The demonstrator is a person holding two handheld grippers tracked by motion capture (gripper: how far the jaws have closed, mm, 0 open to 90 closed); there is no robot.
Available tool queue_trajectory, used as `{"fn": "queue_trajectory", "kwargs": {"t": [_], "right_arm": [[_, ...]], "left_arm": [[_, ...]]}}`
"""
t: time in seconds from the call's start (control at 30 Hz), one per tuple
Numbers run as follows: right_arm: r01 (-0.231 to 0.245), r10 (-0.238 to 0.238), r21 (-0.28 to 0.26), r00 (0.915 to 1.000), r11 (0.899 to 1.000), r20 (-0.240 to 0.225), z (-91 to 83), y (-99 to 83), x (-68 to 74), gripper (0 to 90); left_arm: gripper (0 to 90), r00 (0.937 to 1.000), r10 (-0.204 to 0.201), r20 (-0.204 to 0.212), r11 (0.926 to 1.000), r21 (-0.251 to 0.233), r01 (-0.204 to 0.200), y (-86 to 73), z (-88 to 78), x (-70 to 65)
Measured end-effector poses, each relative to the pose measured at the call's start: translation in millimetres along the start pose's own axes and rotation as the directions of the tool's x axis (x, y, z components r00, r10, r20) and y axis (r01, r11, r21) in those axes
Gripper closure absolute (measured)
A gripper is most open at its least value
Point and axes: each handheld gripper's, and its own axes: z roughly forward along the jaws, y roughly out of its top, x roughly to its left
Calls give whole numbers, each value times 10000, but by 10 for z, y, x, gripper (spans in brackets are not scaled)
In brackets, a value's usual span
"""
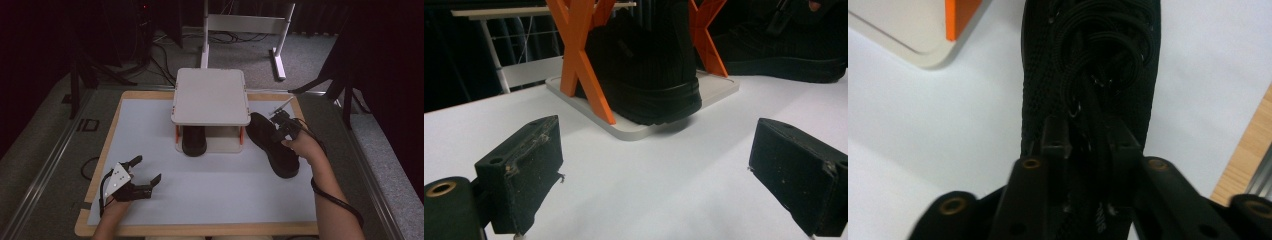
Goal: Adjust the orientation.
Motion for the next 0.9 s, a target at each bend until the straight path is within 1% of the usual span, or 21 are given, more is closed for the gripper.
{"fn": "queue_trajectory", "kwargs": {"t": [0.13,0.17,0.2,0.23,0.27,0.33,0.37,0.43,0.47,0.53,0.57,0.6,0.63,0.67,0.7,0.73,0.8,0.83,0.87,0.9], "right_arm": [[-133,122,-285,9993,9995,-365,-24,-48,-26,672],[-99,85,-307,9989,9995,-466,-27,-62,-29,629],[-136,113,-405,9983,9991,-574,-33,-80,-35,621],[-178,149,-497,9982,9986,-583,-44,-100,-34,594],[-157,115,-698,9981,9974,-602,-61,-136,-36,577],[-322,257,-971,9973,9947,-681,-81,-187,-50,559],[-383,324,-1113,9980,9930,-541,-93,-217,-49,553],[-500,419,-1403,9973,9888,-600,-125,-279,-48,528],[-521,439,-1634,9976,9852,-533,-149,-314,-44,525],[-637,505,-2153,9965,9745,-661,-203,-397,-48,505],[-725,569,-2456,9959,9666,-700,-230,-445,-47,497],[-826,655,-2633,9952,9612,-730,-246,-487,-49,487],[-807,658,-2745,9958,9582,-632,-256,-539,-44,470],[-795,638,-2872,9959,9546,-637,-262,-572,-36,454],[-815,654,-3032,9959,9494,-628,-267,-614,-27,422],[-695,558,-3236,9971,9436,-515,-273,-658,-14,413],[-637,499,-3527,9976,9336,-480,-281,-740,6,367],[-612,462,-3840,9978,9213,-481,-291,-785,16,362],[-765,551,-4028,9964,9121,-643,-297,-824,13,345],[-831,630,-4279,9961,9000,-610,-300,-863,10,307]], "left_arm": [[75,10000,-1,13,10000,13,1,0,2,1],[75,10000,-1,12,10000,20,1,0,1,2],[75,10000,-7,11,10000,8,7,0,0,2],[75,10000,-14,17,10000,-7,14,-1,0,1],[75,10000,-13,14,10000,-5,13,-1,0,2],[75,10000,-35,23,10000,17,35,0,2,2],[75,10000,-30,28,10000,23,30,0,3,2],[75,10000,-12,35,10000,32,12,1,3,1],[75,10000,-11,35,10000,22,11,0,2,2],[75,10000,-3,27,10000,24,3,0,1,2],[75,10000,-5,25,10000,24,5,0,2,2],[75,10000,-11,29,10000,30,11,1,3,1],[75,10000,-8,34,10000,29,8,0,3,1],[75,10000,-13,33,10000,28,13,0,3,1],[75,10000,-22,32,10000,19,22,0,3,1],[75,10000,-27,31,10000,19,27,0,3,1],[75,10000,-21,40,10000,25,21,0,3,2],[75,10000,-30,35,10000,27,30,0,3,2],[75,10000,-37,33,10000,30,37,0,3,3],[76,10000,-39,30,10000,31,39,0,3,3]]}}
